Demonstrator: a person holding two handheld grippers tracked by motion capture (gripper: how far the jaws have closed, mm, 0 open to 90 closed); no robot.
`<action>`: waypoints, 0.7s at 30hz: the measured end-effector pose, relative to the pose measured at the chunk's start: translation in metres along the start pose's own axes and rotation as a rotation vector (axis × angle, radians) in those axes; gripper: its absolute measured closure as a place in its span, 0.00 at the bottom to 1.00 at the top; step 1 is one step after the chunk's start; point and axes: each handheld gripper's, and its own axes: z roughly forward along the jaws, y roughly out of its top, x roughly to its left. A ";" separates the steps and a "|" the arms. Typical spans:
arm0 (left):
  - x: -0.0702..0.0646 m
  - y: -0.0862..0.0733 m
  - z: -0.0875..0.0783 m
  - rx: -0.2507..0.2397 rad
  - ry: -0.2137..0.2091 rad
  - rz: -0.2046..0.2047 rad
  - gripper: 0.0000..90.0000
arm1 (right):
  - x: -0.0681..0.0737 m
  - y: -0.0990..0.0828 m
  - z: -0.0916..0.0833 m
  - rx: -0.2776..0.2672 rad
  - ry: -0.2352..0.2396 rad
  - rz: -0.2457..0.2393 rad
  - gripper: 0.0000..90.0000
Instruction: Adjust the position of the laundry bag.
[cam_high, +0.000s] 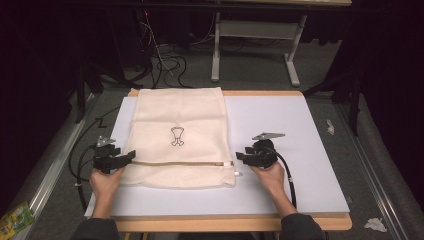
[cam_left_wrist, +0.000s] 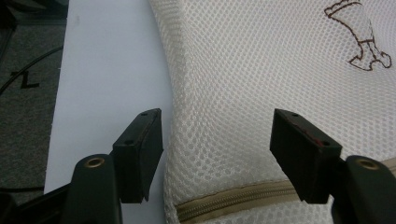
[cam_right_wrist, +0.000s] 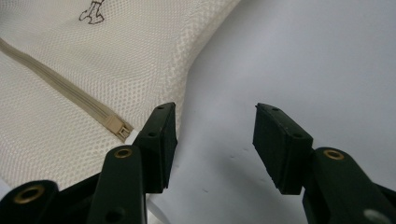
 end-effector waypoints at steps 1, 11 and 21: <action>0.000 0.000 0.001 0.006 0.002 0.003 0.39 | 0.000 0.000 0.000 0.000 0.000 0.000 0.56; 0.000 0.000 0.004 0.012 -0.004 -0.011 0.43 | 0.016 0.013 0.022 0.053 0.037 -0.002 0.55; -0.002 0.001 0.008 0.025 -0.001 0.002 0.50 | 0.019 0.022 0.038 0.084 0.038 0.018 0.64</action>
